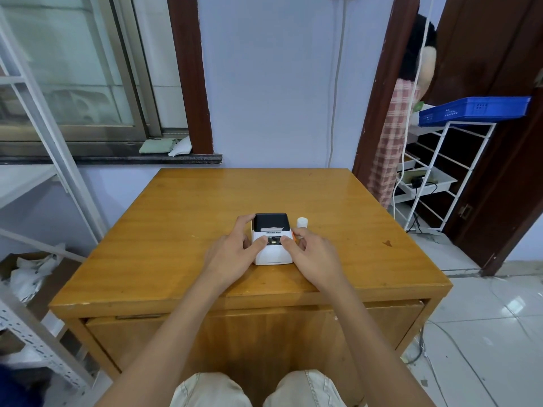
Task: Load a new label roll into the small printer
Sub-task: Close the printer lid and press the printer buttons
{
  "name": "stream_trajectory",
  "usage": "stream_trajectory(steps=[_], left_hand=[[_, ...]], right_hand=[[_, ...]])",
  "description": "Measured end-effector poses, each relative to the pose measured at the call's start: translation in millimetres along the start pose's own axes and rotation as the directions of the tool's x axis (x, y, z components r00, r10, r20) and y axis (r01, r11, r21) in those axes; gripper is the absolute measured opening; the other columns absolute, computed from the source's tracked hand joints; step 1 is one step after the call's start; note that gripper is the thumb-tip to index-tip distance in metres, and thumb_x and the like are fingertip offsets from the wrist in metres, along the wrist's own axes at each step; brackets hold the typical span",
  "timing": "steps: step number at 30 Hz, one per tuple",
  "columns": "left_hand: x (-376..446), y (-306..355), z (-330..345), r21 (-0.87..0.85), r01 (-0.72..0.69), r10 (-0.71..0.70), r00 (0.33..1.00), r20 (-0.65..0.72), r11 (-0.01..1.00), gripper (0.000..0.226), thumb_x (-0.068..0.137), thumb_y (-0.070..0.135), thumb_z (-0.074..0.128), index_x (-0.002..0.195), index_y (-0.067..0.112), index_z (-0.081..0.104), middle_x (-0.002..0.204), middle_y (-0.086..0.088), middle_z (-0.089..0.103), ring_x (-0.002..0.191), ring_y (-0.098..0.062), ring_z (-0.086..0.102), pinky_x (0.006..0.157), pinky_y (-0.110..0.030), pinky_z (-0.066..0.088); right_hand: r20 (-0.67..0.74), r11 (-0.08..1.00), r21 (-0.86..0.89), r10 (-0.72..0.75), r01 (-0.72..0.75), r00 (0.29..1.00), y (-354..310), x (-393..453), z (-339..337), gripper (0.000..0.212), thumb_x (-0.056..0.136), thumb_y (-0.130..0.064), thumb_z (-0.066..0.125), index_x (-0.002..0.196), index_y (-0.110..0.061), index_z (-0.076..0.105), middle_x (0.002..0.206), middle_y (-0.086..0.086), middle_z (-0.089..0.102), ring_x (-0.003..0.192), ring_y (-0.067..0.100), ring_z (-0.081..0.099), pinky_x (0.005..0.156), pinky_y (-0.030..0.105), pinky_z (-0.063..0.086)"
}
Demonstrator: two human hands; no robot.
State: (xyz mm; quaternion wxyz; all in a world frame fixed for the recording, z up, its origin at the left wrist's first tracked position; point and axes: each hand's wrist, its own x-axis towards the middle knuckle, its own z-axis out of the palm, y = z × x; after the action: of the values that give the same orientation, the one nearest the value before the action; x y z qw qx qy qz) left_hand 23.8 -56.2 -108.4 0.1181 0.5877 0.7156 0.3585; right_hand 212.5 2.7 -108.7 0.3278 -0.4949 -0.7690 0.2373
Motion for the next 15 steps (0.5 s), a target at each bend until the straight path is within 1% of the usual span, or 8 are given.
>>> stream_trajectory(steps=[2, 5, 9, 11, 13, 15], left_hand=[[0, 0, 0, 0.008, 0.003, -0.003, 1.000, 0.000, 1.000, 0.059, 0.099, 0.055, 0.051, 0.154, 0.041, 0.035, 0.065, 0.010, 0.060, 0.063, -0.011, 0.060, 0.057, -0.032, 0.041], [1, -2, 0, 0.002, 0.006, -0.006, 1.000, -0.010, 1.000, 0.057, 0.099, 0.054, 0.052, 0.153, 0.041, 0.037, 0.065, 0.011, 0.059, 0.064, -0.011, 0.060, 0.057, -0.032, 0.040], [-2, 1, 0, -0.001, 0.006, -0.006, 1.000, -0.010, 1.000, 0.057, 0.100, 0.054, 0.051, 0.154, 0.041, 0.036, 0.064, 0.011, 0.058, 0.063, -0.013, 0.060, 0.057, -0.032, 0.040], [-3, 3, -1, -0.005, 0.006, -0.006, 1.000, -0.008, 1.000, 0.058, 0.100, 0.055, 0.050, 0.154, 0.040, 0.036, 0.066, 0.010, 0.059, 0.063, -0.013, 0.061, 0.056, -0.032, 0.041], [-4, 4, -2, -0.053, 0.012, -0.012, 1.000, 0.001, 0.999, 0.058, 0.100, 0.054, 0.052, 0.154, 0.040, 0.036, 0.068, 0.010, 0.061, 0.063, -0.013, 0.061, 0.057, -0.031, 0.041], [-8, 6, -1, -0.172, 0.073, -0.069, 0.997, 0.029, 0.982, 0.056, 0.101, 0.051, 0.056, 0.153, 0.039, 0.039, 0.069, 0.008, 0.060, 0.062, -0.011, 0.058, 0.057, -0.028, 0.040]], right_hand=[[-0.003, 1.000, 0.015, -0.001, 0.001, 1.000, 1, 0, 0, 0.044, 0.101, -0.053, 0.048, 0.126, -0.024, 0.068, 0.066, -0.004, 0.061, 0.069, 0.014, 0.061, 0.064, 0.036, 0.047], [-0.004, 0.999, 0.034, 0.010, -0.009, 1.000, 1, 0, 0, 0.045, 0.103, -0.051, 0.044, 0.132, -0.024, 0.066, 0.080, -0.001, 0.073, 0.081, 0.016, 0.067, 0.075, 0.038, 0.051], [0.001, 0.999, 0.044, 0.025, -0.026, 1.000, -1, 0, -1, 0.044, 0.103, -0.049, 0.047, 0.133, -0.024, 0.065, 0.090, -0.003, 0.076, 0.086, 0.015, 0.068, 0.077, 0.035, 0.052], [0.011, 0.998, 0.042, 0.041, -0.041, 0.999, -3, -3, -2, 0.045, 0.102, -0.051, 0.046, 0.134, -0.024, 0.065, 0.097, -0.004, 0.077, 0.090, 0.015, 0.069, 0.081, 0.038, 0.055], [0.022, 0.998, 0.022, 0.050, -0.051, 0.998, -4, -3, -4, 0.049, 0.100, -0.056, 0.044, 0.133, -0.025, 0.064, 0.098, -0.004, 0.077, 0.091, 0.016, 0.069, 0.083, 0.039, 0.056], [0.063, 0.994, 0.054, 0.089, -0.092, 0.994, -10, -6, -6, 0.056, 0.095, -0.063, 0.041, 0.131, -0.027, 0.064, 0.094, -0.007, 0.076, 0.087, 0.014, 0.070, 0.082, 0.040, 0.057]])
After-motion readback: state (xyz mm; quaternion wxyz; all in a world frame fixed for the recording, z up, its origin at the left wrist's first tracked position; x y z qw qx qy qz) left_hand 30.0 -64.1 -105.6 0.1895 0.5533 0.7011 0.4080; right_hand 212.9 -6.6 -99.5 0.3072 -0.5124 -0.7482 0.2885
